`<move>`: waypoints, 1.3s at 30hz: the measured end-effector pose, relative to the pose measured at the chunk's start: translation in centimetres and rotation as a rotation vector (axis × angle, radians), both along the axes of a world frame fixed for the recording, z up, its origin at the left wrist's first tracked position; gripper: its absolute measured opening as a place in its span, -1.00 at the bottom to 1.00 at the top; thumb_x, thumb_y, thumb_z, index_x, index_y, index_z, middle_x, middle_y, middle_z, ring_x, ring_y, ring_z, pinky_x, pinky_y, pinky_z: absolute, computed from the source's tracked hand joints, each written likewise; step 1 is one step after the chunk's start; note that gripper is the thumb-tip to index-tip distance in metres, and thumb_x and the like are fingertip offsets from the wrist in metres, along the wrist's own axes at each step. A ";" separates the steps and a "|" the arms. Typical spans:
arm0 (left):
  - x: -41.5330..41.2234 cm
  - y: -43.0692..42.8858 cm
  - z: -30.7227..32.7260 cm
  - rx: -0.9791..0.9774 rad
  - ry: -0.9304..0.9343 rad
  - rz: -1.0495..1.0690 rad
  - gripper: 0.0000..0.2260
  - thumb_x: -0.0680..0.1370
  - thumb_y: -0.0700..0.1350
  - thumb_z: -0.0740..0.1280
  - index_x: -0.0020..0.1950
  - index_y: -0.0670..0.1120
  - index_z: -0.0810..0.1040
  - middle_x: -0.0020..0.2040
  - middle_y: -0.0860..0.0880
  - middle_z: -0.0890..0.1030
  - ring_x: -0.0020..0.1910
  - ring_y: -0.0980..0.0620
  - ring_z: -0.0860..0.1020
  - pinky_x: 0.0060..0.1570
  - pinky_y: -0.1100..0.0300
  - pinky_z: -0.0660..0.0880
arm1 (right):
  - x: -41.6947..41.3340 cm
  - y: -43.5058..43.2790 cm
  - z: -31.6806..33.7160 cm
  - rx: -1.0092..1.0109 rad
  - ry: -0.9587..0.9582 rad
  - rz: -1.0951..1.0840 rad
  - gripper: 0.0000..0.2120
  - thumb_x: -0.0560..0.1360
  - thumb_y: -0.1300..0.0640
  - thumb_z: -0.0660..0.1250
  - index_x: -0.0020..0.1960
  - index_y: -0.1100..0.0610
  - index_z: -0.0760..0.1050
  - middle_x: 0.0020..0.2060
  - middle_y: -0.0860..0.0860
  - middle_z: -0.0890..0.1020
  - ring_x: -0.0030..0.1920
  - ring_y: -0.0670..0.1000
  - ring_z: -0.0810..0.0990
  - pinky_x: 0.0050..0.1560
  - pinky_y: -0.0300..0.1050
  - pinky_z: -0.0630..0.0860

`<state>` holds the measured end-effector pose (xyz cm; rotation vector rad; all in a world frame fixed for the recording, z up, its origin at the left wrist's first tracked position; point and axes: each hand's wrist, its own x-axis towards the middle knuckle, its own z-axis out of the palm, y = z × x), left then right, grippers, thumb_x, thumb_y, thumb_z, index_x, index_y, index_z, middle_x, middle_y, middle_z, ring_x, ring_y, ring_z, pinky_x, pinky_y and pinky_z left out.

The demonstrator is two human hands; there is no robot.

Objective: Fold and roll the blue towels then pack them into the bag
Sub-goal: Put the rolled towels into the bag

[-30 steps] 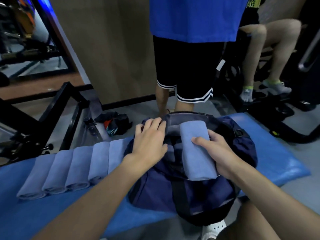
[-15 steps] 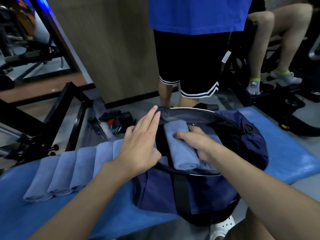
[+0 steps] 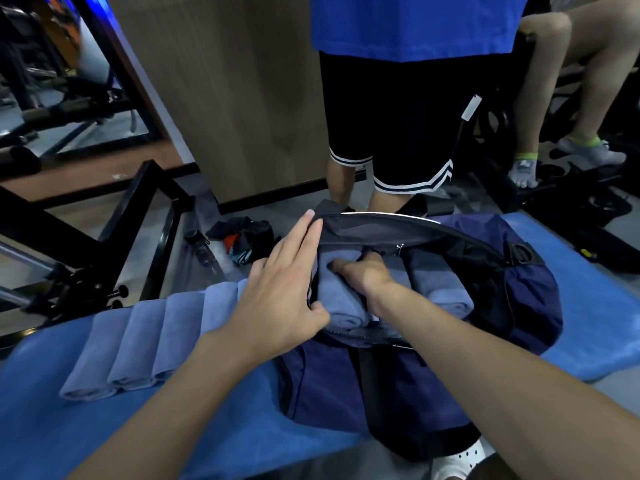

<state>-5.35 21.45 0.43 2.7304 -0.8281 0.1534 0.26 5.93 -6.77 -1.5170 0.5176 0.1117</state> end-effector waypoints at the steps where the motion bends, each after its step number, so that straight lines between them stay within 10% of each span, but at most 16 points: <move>1: 0.1 0.1 0.0 0.004 0.008 -0.002 -0.03 0.40 -0.06 0.37 0.62 0.05 -0.22 0.56 0.28 -0.32 0.55 0.20 -0.03 0.42 0.06 0.19 | 0.0 0.1 -0.1 -0.009 0.010 0.030 -0.63 0.42 0.12 0.50 0.13 0.20 0.46 0.01 0.11 0.65 -0.01 0.10 0.64 0.04 -0.01 0.61; 22: 0.0 0.7 -0.3 0.009 -0.035 -0.007 -0.03 0.41 -0.03 0.37 0.61 0.06 -0.23 0.56 0.28 -0.33 0.54 0.25 -0.04 0.31 0.19 0.12 | 0.0 3.0 -1.4 -0.223 -0.113 0.279 -0.26 0.39 0.05 0.51 0.45 0.12 0.23 0.26 0.02 0.50 0.25 0.01 0.50 0.25 -0.12 0.46; 31: 0.1 0.9 -0.7 0.031 -0.052 0.004 -0.05 0.40 -0.04 0.35 0.62 0.03 -0.21 0.57 0.24 -0.32 0.57 0.20 -0.07 0.32 0.19 0.08 | -3.1 2.2 -1.5 -0.809 -0.206 0.614 -0.19 0.56 -0.17 0.21 0.60 0.02 -0.19 0.57 0.05 -0.21 0.56 0.06 -0.24 0.54 0.11 -0.02; 39: -0.2 1.0 -0.6 0.035 -0.051 0.018 -0.06 0.40 -0.06 0.35 0.63 0.02 -0.17 0.60 0.21 -0.26 0.55 0.18 0.02 0.36 0.14 0.14 | -1.7 3.1 -1.5 -0.899 -0.169 0.711 -0.20 0.58 -0.19 0.14 0.59 0.11 -0.23 0.57 0.07 -0.25 0.57 0.11 -0.19 0.55 0.09 -0.06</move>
